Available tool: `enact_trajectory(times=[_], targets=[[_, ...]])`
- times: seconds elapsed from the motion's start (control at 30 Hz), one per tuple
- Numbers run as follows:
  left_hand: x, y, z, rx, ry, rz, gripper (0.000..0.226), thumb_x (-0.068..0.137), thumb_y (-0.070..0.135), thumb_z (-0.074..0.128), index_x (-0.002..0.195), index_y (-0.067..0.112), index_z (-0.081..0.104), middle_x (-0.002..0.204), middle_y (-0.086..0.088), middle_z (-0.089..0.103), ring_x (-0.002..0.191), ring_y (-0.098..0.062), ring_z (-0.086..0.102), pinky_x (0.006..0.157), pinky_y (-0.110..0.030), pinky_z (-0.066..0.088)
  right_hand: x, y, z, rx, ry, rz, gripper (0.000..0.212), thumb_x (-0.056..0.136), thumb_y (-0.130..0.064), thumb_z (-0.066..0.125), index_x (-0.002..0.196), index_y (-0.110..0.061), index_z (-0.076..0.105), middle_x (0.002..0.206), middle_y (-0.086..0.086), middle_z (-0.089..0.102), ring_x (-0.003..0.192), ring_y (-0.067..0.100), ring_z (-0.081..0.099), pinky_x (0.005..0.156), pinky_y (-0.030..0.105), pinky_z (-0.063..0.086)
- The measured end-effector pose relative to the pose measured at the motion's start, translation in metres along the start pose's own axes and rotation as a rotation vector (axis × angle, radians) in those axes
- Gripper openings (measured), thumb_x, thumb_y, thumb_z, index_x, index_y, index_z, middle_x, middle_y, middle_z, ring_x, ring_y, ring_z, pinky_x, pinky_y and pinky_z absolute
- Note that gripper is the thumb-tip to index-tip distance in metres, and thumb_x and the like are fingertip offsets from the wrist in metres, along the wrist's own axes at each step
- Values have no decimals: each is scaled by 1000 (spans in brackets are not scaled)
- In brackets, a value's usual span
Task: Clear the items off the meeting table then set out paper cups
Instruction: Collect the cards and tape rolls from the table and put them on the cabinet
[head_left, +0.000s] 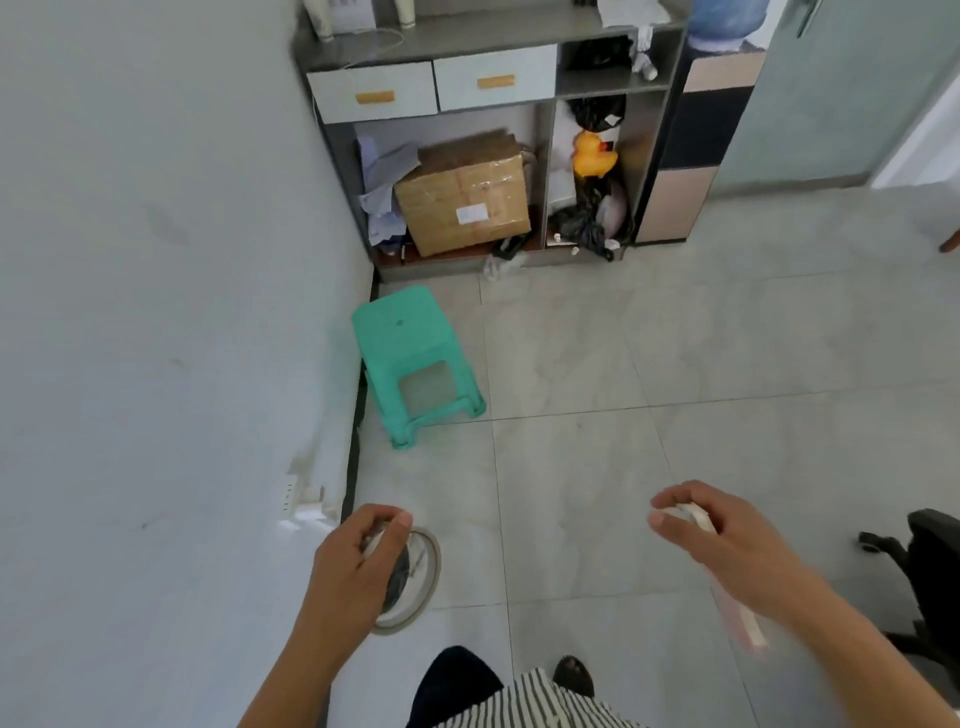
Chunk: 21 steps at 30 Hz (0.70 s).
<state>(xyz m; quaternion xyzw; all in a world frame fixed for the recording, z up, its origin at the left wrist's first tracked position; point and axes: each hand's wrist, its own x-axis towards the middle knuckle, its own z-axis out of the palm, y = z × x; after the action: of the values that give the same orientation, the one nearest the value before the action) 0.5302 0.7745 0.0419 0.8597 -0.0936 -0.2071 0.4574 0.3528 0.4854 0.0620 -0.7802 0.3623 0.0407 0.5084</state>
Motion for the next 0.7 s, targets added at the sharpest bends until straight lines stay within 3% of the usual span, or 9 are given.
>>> enact_trajectory(times=[0.1,0.2,0.3,0.4,0.47,0.57,0.7], targets=[[51,12,3,-30,26,-51,12,92,25,58,84,23,67,80,0,69,80,-13,64,73,-25,47,69,-43,-14,-7,-23,-41,5,82,-37,71,86,-35,69,82,5,69,69,23,59,72,40,51],[117,12,8,-35,55,-91,13,92,24,58,81,21,66,76,-1,69,79,-17,64,69,-24,47,140,-75,-13,-33,-70,-71,7,83,-40,70,88,-36,67,87,11,68,65,17,56,66,31,47],[210,29,6,-74,62,-105,14,92,23,58,82,16,66,61,-1,67,63,-18,61,53,-11,46,215,-101,-9,-20,-90,-34,9,82,-41,70,90,-35,67,87,7,68,67,14,57,69,31,48],[271,56,-1,-98,60,-83,15,93,20,57,81,14,66,61,-10,63,49,-12,55,45,-10,44,254,-123,-15,-33,-87,6,8,81,-42,70,88,-39,68,89,8,69,68,15,57,71,34,51],[329,83,-11,-87,49,-50,14,92,21,58,82,16,66,60,-8,64,57,-15,59,51,-14,45,289,-154,-26,-14,-60,26,6,82,-41,70,87,-41,68,87,7,70,68,15,58,72,35,51],[414,122,-19,-10,13,7,12,91,26,60,80,23,66,77,2,68,77,-18,63,66,-25,46,341,-196,-47,5,5,16,9,84,-38,68,92,-34,68,85,3,69,70,15,60,70,32,47],[506,166,-10,-12,-29,62,17,87,37,61,80,23,66,78,12,68,77,-10,64,70,-26,49,410,-220,-70,32,43,44,11,84,-36,69,94,-32,69,80,-2,68,69,12,60,71,27,46]])
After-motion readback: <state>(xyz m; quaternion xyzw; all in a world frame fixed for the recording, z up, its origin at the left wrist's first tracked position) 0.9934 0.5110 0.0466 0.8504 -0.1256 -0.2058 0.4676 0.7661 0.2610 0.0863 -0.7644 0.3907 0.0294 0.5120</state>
